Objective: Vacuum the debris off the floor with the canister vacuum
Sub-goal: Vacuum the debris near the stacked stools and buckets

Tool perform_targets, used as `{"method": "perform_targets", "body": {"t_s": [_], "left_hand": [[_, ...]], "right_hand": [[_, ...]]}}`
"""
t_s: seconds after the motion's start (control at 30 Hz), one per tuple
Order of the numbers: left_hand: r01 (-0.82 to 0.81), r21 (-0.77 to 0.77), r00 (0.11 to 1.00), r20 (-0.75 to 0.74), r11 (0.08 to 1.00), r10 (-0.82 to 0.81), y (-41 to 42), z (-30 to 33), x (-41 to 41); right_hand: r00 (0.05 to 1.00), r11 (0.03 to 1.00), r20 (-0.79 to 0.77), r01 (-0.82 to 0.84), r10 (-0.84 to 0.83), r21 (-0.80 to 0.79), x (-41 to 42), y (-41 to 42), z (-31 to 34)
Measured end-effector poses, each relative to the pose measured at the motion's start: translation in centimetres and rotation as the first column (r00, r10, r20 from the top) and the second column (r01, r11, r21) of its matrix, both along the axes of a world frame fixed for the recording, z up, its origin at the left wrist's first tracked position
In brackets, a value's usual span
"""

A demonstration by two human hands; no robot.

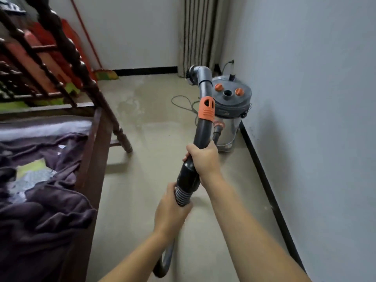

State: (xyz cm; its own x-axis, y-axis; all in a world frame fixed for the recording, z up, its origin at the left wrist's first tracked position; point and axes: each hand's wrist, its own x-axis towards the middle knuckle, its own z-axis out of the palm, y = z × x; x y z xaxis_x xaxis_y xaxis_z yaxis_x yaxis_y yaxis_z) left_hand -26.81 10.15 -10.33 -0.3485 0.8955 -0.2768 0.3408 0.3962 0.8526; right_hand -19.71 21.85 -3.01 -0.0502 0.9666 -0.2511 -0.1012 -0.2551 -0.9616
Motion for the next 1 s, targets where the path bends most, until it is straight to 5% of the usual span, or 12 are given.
{"method": "perform_targets", "body": {"t_s": [0.4,0.6,1.0], "left_hand": [[-0.041,0.068,0.997,0.064,0.997,0.037,4.9,3.8,-10.0],[-0.078,0.101,0.996,-0.037,0.992,0.082,10.9,4.4,-14.5],[-0.285,0.084,0.937,-0.183,0.955,0.296,30.4,3.5,-12.5]], "right_hand": [[0.993,0.997,0.100,-0.071,0.066,0.044,-11.1,4.8,3.6],[0.997,0.993,0.054,-0.060,0.055,0.099,-14.9,9.9,5.3],[0.954,0.953,0.038,-0.298,0.296,0.060,-14.1,30.6,3.8]]}}
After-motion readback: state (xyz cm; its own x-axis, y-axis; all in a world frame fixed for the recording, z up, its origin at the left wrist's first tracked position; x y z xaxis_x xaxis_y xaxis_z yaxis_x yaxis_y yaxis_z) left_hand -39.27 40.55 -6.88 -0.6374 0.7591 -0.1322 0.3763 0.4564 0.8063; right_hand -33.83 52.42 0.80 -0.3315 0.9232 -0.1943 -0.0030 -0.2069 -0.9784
